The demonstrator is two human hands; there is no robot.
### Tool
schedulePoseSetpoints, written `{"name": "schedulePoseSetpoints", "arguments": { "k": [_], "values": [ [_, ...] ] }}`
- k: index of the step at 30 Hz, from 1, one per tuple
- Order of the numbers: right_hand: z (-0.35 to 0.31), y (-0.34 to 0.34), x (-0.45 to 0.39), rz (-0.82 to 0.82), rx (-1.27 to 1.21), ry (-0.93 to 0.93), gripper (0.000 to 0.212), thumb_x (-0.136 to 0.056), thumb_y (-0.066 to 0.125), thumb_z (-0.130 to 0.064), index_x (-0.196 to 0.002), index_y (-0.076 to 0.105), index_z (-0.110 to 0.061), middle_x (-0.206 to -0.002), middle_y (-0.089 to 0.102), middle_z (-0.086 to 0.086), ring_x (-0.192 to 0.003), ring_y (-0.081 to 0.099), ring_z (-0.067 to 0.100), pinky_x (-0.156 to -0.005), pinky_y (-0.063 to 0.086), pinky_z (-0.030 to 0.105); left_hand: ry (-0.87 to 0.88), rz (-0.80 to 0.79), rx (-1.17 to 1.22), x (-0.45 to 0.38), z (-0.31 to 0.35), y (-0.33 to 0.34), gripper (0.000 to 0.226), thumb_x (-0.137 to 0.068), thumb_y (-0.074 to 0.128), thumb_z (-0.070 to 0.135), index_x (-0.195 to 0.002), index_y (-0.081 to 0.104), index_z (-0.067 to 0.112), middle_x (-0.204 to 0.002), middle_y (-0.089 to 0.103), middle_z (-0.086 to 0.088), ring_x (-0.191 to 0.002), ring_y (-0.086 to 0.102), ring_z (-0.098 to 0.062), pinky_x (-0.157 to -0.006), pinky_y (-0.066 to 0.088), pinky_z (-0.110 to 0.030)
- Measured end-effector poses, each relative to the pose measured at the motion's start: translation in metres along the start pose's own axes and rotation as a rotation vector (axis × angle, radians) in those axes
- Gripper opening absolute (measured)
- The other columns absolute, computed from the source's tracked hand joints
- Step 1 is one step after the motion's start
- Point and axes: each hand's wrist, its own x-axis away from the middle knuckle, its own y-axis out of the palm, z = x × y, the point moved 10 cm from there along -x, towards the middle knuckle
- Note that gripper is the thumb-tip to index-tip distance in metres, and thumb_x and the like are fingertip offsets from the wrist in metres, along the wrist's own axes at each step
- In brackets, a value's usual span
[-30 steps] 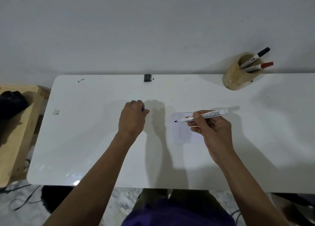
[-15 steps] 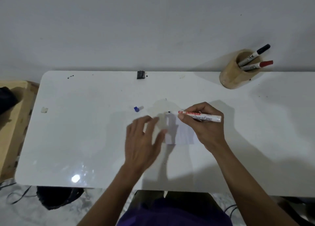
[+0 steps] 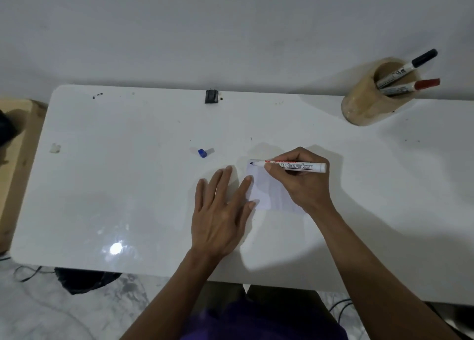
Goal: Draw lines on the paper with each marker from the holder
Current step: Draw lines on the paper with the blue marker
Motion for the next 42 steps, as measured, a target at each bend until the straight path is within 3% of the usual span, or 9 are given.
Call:
{"name": "schedulePoseSetpoints", "arguments": {
  "k": [10,16,23,35,39,42],
  "values": [
    [0.001,0.003,-0.001,0.003,0.05,-0.026,0.013,-0.078,0.087,-0.005,-0.079,0.074,-0.003,-0.082,0.08,0.006,-0.079,0.077,0.022,-0.069,0.061,0.033,-0.008,0.011,-0.013,0.001,-0.002,0.002,0.053,-0.101,0.038,0.053,-0.15,0.04,0.032,-0.159,0.037,-0.012,-0.15,0.028,-0.031,-0.121,0.02,-0.056],
    [0.003,0.003,-0.001,-0.009,0.096,-0.023,0.013,-0.078,0.086,-0.004,-0.077,0.074,-0.002,-0.078,0.078,0.006,-0.071,0.073,0.019,-0.062,0.055,0.022,-0.006,0.035,-0.02,0.001,-0.002,0.004,0.053,-0.1,0.044,0.051,-0.149,0.041,0.033,-0.16,0.037,-0.011,-0.15,0.028,-0.031,-0.12,0.022,-0.057],
    [0.004,0.005,-0.001,-0.026,0.111,-0.017,0.013,-0.077,0.086,-0.003,-0.076,0.073,-0.001,-0.073,0.075,0.001,-0.064,0.067,0.005,-0.059,0.049,0.016,-0.005,0.064,-0.022,0.001,-0.002,0.002,0.052,-0.1,0.046,0.05,-0.148,0.044,0.031,-0.158,0.039,-0.013,-0.149,0.03,-0.031,-0.12,0.023,-0.057],
    [0.002,0.005,-0.001,-0.035,0.091,-0.015,0.013,-0.078,0.085,-0.001,-0.076,0.072,-0.002,-0.076,0.075,0.008,-0.068,0.07,0.012,-0.062,0.053,0.021,0.003,0.075,-0.019,0.002,-0.001,0.002,0.052,-0.1,0.045,0.051,-0.148,0.045,0.031,-0.157,0.04,-0.013,-0.149,0.032,-0.032,-0.118,0.024,-0.057],
    [0.0,-0.003,-0.006,-0.003,-0.158,0.104,0.02,-0.078,0.084,0.001,-0.08,0.067,-0.01,-0.083,0.075,0.018,-0.075,0.074,0.032,-0.067,0.059,0.037,0.005,0.087,0.024,0.003,0.001,-0.004,0.05,-0.1,0.048,0.05,-0.145,0.048,0.03,-0.155,0.044,-0.012,-0.146,0.037,-0.031,-0.117,0.027,-0.056],
    [-0.016,-0.006,-0.007,-0.017,-0.322,0.133,0.027,-0.079,0.08,0.008,-0.077,0.065,-0.014,-0.082,0.075,0.012,-0.077,0.072,0.029,-0.062,0.057,0.031,-0.063,0.15,0.137,0.001,-0.005,-0.023,0.051,-0.1,0.047,0.049,-0.144,0.049,0.024,-0.146,0.055,-0.007,-0.137,0.049,-0.026,-0.113,0.036,-0.052]
  ]
}}
